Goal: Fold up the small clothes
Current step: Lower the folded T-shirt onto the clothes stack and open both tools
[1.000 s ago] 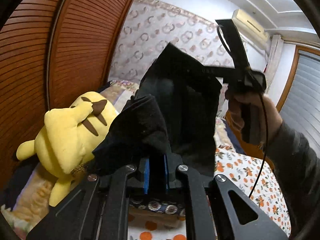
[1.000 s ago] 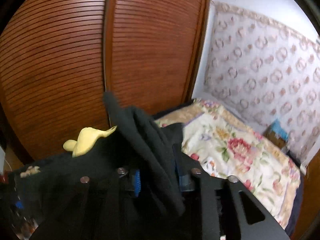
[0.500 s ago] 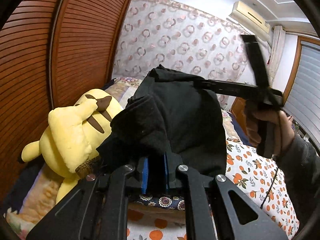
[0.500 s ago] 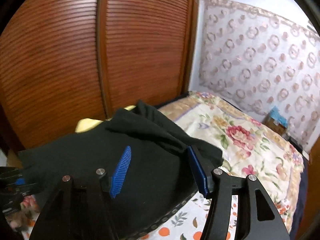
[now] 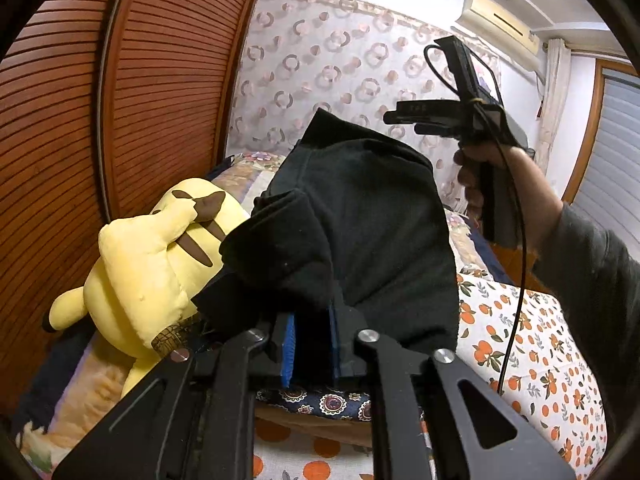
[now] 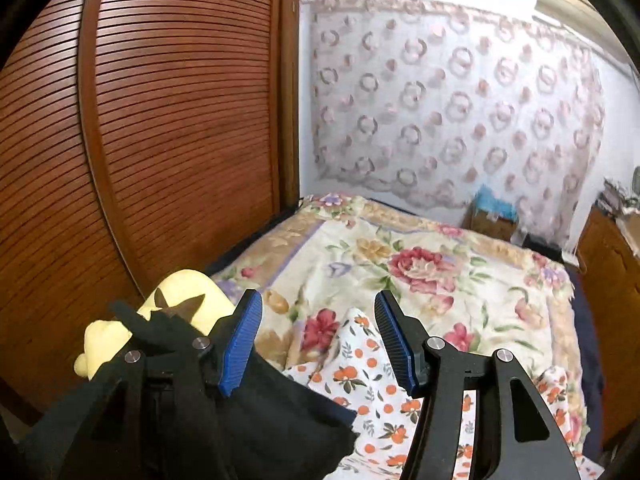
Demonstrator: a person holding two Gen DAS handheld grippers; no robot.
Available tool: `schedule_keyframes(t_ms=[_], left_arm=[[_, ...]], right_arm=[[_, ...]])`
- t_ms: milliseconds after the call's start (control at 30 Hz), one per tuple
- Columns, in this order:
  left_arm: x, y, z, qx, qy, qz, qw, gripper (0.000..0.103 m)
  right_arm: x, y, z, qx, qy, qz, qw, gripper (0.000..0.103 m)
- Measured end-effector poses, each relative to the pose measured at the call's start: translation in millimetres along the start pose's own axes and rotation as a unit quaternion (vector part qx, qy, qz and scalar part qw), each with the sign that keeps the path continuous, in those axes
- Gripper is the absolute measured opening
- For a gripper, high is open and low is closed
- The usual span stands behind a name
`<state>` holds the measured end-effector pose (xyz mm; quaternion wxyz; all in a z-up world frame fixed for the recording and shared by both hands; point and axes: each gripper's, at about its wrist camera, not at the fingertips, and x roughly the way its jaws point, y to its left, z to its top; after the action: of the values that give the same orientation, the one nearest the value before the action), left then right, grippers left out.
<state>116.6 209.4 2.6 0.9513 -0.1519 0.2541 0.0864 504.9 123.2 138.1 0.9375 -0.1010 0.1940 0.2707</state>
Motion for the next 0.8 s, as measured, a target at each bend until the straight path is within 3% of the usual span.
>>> schedule_keyframes(t_ms=[67,133,200,267,333,467,533,800], left_arm=[[-2,-1,1,0.008,-0.001,0.004,1.0,0.026],[-6,0,1,0.013,-0.007,0.005,0.9999,0.043],[-10,0,1,0.02,-0.01,0.005,0.9997,0.047],[-13,-3,0,0.035,-0.012,0.012,0.9992,0.057],[-19,-8,-2,0.052,-0.02,0.018,0.9983,0.078],[-33,-20,-5,0.081,-0.029,0.014,0.9962,0.089],[-40,-28,-6,0.094,-0.035,0.01,0.995,0.101],[-57,-61,-18,0.125,-0.037,-0.019,0.9913,0.103]], right_arm=[[-6,0,-2,-0.012,-0.005,0.01,1.0,0.061],[-21,3,-15,-0.019,-0.01,0.026,0.999,0.061],[-28,0,-25,-0.026,-0.01,0.04,0.999,0.061],[-54,-4,-53,-0.034,-0.013,0.044,0.998,0.061],[-71,-11,-71,-0.038,-0.014,0.051,0.998,0.061],[-120,-16,-102,-0.038,-0.021,0.063,0.997,0.061],[-143,-17,-115,-0.036,-0.028,0.065,0.997,0.061],[-233,-32,-185,-0.014,-0.035,0.058,0.998,0.073]])
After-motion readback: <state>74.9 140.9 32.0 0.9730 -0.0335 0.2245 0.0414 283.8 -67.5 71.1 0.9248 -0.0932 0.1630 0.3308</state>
